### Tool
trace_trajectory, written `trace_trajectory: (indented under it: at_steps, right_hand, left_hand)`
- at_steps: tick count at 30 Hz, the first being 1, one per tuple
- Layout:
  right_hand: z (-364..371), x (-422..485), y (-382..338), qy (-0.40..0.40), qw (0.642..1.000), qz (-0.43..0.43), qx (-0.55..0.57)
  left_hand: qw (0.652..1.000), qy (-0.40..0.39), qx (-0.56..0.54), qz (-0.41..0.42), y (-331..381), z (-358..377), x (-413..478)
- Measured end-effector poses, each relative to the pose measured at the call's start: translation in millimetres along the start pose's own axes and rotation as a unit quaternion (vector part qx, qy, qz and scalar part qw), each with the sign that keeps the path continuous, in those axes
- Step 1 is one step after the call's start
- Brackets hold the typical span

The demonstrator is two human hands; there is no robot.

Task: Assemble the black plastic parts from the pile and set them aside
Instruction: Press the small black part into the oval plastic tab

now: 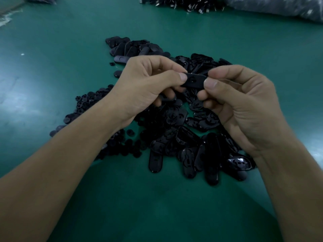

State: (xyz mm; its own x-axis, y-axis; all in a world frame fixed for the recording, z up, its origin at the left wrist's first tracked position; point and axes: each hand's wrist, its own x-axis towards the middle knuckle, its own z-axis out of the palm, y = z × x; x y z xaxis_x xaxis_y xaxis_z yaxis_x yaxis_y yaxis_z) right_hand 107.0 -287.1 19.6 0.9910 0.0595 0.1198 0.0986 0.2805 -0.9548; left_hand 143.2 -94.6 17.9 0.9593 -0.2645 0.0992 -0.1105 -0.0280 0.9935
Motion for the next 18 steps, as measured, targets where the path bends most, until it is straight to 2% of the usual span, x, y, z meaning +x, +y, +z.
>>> trace_trajectory:
  at_steps: [3,14,16,18]
  right_hand:
    - [1.6,-0.4,1.1,-0.003,1.0,0.001,0.003]
    - [5.1,-1.0,3.8,0.014,1.0,-0.005,-0.001]
    - [4.5,-0.7,7.1,0.042,0.995,-0.03,-0.083]
    - [4.7,-1.3,12.5,0.07,0.962,-0.082,-0.249]
  left_hand:
    - [1.0,-0.009,0.009,0.005,-1.5,0.3,0.6]
    - [0.995,-0.049,-0.084,-0.004,0.1,-3.9,3.2]
    - [0.996,-0.026,-0.081,-0.003,-0.5,-4.9,3.9]
    - [0.997,0.027,-0.075,-0.009,-2.1,-7.0,5.9]
